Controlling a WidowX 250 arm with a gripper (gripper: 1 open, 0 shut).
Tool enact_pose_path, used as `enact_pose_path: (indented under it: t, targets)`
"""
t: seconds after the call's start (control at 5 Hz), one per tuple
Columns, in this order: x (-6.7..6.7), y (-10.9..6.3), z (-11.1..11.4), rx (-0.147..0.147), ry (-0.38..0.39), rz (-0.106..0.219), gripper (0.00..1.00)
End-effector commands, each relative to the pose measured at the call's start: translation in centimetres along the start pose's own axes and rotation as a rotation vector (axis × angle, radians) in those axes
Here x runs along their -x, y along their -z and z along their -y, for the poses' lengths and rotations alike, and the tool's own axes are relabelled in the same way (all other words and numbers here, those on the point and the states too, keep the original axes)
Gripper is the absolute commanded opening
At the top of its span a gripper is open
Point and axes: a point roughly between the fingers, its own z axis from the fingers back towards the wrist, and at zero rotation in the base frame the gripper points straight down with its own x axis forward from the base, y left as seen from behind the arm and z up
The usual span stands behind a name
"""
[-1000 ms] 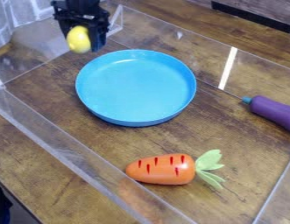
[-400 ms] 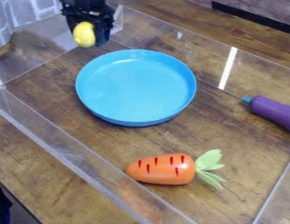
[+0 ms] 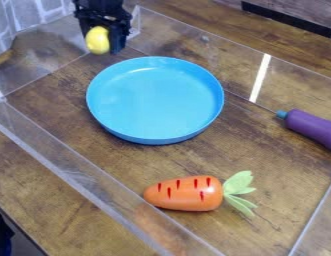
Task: Remove the lemon from the blue tray and put it on the table
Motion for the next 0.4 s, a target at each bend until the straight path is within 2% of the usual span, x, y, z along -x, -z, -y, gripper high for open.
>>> enact_pose_path:
  t: [0.0,0.2]
  targets:
    - [-1.73,-2.84,-0.86,-0.040,0.009,0.076,0.00]
    - [-1.20,-2.65,-0.68,-0.063,-0.035,0.072,0.00]
